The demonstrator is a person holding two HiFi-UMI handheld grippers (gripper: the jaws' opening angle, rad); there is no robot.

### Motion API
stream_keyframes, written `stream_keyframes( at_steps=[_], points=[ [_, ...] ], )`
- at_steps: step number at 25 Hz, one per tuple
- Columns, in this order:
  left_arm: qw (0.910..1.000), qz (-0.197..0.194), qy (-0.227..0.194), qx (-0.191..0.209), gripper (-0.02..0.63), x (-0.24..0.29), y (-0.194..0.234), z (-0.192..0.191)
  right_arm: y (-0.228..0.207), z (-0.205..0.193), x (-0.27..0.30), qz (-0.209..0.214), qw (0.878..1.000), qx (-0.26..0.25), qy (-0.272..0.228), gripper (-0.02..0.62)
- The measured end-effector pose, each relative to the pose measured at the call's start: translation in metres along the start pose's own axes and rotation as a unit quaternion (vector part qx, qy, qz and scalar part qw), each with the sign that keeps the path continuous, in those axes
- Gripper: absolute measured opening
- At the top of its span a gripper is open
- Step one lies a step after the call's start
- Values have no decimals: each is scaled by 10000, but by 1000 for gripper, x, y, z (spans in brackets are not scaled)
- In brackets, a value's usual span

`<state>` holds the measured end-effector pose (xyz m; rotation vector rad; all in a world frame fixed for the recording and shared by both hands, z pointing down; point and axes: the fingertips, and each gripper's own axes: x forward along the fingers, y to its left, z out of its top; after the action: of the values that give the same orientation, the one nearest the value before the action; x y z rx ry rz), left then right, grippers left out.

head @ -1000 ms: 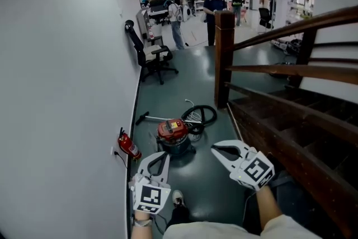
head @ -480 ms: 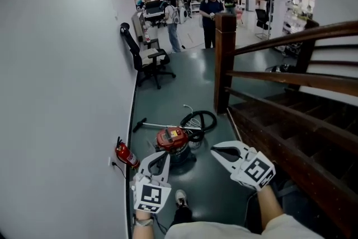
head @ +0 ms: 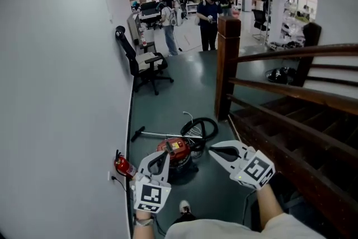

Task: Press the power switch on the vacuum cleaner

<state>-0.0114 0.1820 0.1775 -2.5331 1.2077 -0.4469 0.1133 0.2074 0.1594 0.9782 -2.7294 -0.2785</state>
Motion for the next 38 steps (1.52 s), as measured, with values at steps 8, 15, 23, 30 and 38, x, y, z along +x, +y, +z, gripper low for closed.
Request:
stream_keyframes(
  at_steps=[8, 15, 23, 30, 38],
  points=[
    [9995, -206, 55, -253, -1, 23, 28, -8, -29, 9, 35, -120, 9996, 234, -99, 23],
    [9971, -477, 18, -590, 0, 30, 42, -22, -33, 7, 59, -45, 9999, 164, -21, 23],
    [9967, -337, -1, -735, -1, 53, 78, -35, -53, 2, 93, -132, 9998, 157, 76, 23],
    [9960, -373, -106, -799, -2, 74, 108, -46, -68, -4, 131, -113, 9997, 169, 146, 23],
    [9969, -412, -73, -661, -2, 93, 135, -55, -85, -6, 164, -119, 9997, 141, 161, 23]
  ],
)
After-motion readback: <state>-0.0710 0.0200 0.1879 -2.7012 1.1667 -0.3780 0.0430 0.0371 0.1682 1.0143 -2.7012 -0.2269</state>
